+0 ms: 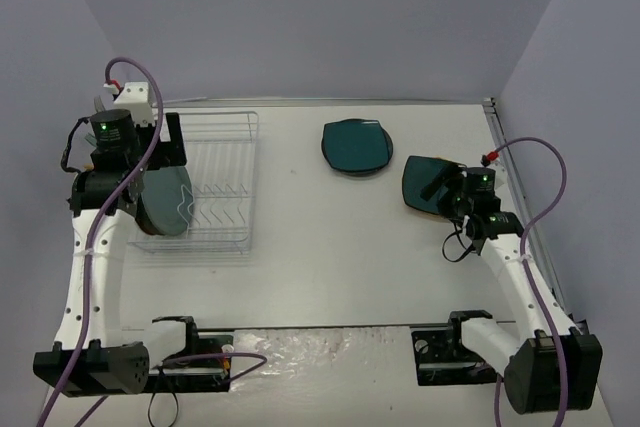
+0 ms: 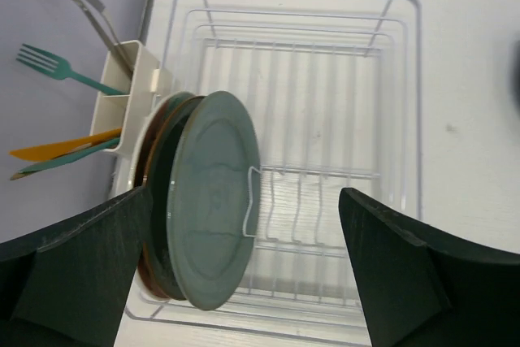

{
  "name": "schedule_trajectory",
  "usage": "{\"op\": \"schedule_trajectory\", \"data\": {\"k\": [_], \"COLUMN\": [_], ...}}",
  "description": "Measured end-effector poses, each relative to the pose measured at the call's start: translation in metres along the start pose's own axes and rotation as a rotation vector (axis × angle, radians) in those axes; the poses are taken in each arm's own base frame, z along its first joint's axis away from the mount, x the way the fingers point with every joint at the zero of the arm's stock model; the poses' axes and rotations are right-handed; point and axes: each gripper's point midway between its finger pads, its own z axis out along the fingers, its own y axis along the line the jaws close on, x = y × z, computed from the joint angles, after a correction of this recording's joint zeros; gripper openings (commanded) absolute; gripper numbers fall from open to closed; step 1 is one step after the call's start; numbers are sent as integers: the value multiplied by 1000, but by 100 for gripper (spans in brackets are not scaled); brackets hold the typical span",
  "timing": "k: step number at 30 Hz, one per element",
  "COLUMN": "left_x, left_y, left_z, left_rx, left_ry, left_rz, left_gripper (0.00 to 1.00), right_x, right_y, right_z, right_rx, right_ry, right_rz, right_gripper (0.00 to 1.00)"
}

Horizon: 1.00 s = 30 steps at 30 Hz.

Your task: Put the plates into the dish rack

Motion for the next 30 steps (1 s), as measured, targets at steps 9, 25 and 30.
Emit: {"op": "schedule_trajectory", "data": {"k": [9,25,30], "left_x": [31,98,94], "left_y": [-97,-140,-140], "left_z": [-24,-28,-33], "left_rx": [341,484,488], "left_ry": [57,235,219], "left_rz": [-62,-112,-123], "left_gripper": [97,97,97], "right_x": [-20,-2,-5], "right_y": [-86,-115,-112], "right_z": [33,85,95], "right_rx": [222,95,43], "right_ry": [-34,-43,-60], "right_rz": [201,278,270], "right_gripper": [86,44,26]}}
